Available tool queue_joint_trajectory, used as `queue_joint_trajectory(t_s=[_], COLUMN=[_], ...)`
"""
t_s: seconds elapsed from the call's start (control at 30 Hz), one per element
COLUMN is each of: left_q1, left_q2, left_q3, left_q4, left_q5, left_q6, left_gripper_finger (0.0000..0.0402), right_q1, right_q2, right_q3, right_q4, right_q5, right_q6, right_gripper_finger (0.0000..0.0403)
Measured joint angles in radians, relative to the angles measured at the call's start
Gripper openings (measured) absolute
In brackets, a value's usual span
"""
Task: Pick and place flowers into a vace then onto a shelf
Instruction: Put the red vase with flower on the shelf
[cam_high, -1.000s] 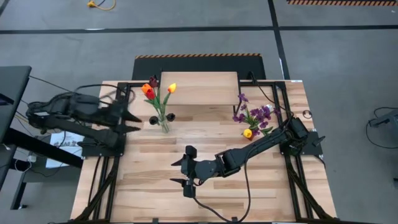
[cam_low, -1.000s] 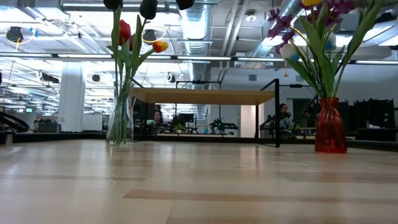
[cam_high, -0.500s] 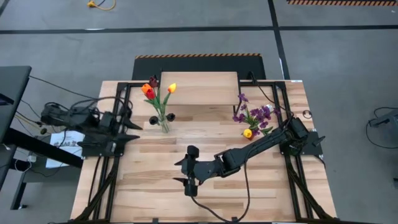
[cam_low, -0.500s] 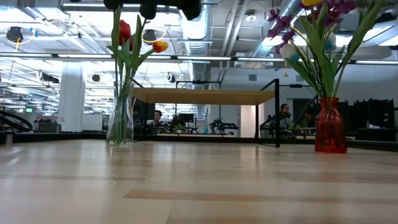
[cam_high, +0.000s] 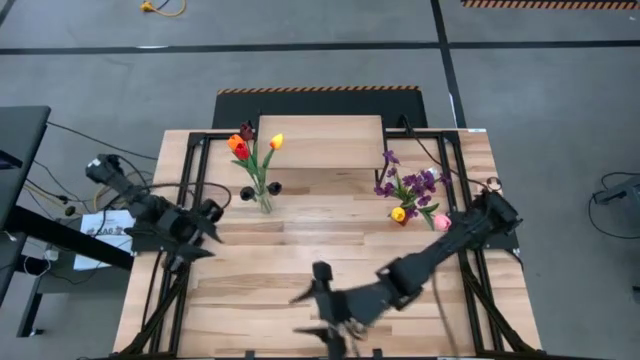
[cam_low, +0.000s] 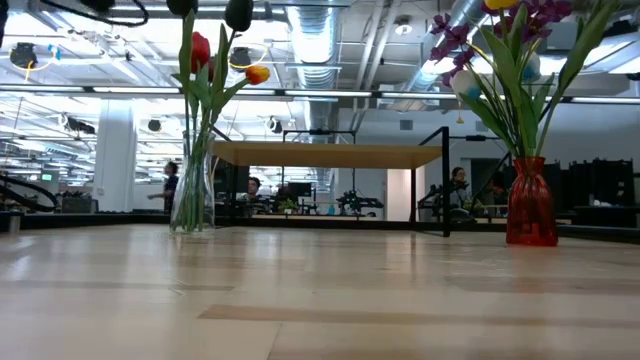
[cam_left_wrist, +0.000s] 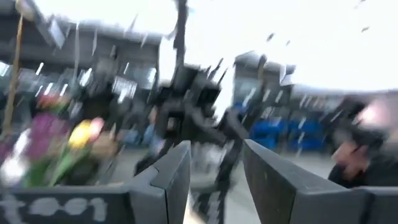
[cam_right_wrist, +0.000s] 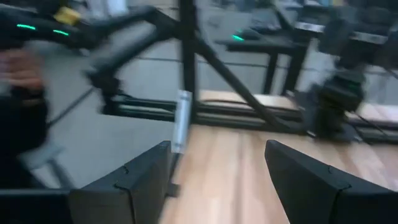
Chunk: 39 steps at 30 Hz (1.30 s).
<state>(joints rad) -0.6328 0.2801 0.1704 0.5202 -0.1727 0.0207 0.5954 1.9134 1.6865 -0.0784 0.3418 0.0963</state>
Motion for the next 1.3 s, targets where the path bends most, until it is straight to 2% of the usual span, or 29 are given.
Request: queue_joint_trajectory(t_s=[0.07,0.13,0.27,0.37,0.63,0.83,0.93,1.1,1.2,1.3], left_q1=[-0.047,-0.091,-0.161,-0.196,-0.233,-0.233,-0.233,-0.233,-0.233,-0.233], left_q2=[-0.003,-0.002,-0.002,-0.002,-0.001,-0.001,-0.001,-0.001,-0.001,-0.001], left_q3=[-0.015,-0.017,-0.02,-0.018,0.022,0.026,0.026,0.026,0.026,0.026], left_q4=[0.078,0.076,0.03,-0.003,-0.185,-0.236,-0.248,-0.236,-0.236,-0.241], left_q5=[0.014,-0.002,-0.133,-0.181,-0.182,-0.172,-0.148,-0.146,-0.15,-0.145], left_q6=[0.031,0.046,0.053,0.052,0.071,0.102,0.102,0.102,0.102,0.102], left_gripper_finger=[0.0135,0.0135,0.0135,0.0135,0.0135,0.0135,0.0135,0.0135,0.0135,0.0135], right_q1=[0.037,0.074,0.143,0.197,0.31,0.387,0.412,0.395,0.376,0.344], right_q2=[-0.032,-0.07,-0.148,-0.207,-0.383,-0.479,-0.487,-0.417,-0.35,-0.283], right_q3=[0.003,0.004,0.005,0.005,0.005,-0.083,-0.13,-0.171,-0.171,-0.171], right_q4=[0.0,0.001,-0.014,-0.032,-0.232,-0.227,-0.223,-0.064,0.105,0.315], right_q5=[-0.001,-0.001,-0.001,0.0,0.0,0.0,-0.001,-0.004,-0.002,-0.001], right_q6=[-0.014,-0.026,-0.026,-0.013,-0.02,-0.062,-0.134,-0.243,-0.327,-0.326], right_gripper_finger=[0.0255,0.0255,0.0255,0.0255,0.0255,0.0255,0.0255,0.0255,0.0255,0.0255])
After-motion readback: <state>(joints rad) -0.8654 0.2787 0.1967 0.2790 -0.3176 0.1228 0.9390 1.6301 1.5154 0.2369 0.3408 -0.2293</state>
